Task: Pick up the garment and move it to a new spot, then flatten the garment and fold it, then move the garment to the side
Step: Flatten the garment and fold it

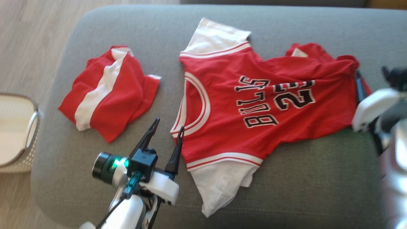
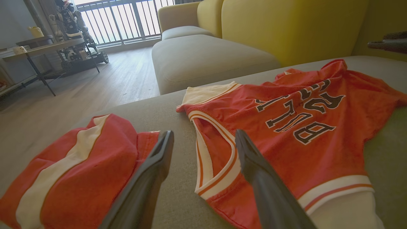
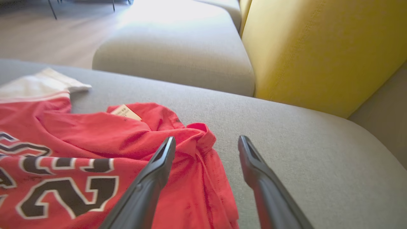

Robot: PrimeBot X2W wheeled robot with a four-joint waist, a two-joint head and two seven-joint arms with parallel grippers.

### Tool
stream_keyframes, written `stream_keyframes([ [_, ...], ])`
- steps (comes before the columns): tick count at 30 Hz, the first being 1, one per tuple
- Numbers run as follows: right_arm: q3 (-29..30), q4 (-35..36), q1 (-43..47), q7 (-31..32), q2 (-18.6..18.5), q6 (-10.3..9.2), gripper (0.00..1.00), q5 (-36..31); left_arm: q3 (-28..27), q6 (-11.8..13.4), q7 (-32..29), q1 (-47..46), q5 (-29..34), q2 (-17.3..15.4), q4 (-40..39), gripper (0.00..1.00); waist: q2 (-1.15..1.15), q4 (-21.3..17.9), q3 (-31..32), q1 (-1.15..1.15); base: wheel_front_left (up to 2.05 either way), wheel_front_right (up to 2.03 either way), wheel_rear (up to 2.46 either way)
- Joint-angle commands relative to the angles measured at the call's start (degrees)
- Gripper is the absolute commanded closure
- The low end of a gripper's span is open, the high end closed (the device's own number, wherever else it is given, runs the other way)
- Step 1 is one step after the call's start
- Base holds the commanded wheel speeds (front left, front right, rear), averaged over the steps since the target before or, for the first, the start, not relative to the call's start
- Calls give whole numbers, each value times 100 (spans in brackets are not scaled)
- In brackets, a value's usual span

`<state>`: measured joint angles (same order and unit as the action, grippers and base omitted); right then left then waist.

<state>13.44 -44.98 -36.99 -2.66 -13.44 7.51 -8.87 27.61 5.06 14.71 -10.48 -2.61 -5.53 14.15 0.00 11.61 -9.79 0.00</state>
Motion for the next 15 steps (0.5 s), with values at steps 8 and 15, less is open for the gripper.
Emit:
stream_keyframes([
  [8, -250, 2255, 2007, -905, 1035, -2, 0, 615, -375, -42, 29, 272, -261, 6, -91, 0, 0, -440, 445, 0, 0, 0, 0],
  [15, -772, 3108, 2648, -892, 1054, -2, 0, 1375, -712, -302, 29, 304, -797, 96, 317, 0, 0, -739, 356, 0, 0, 0, 0],
])
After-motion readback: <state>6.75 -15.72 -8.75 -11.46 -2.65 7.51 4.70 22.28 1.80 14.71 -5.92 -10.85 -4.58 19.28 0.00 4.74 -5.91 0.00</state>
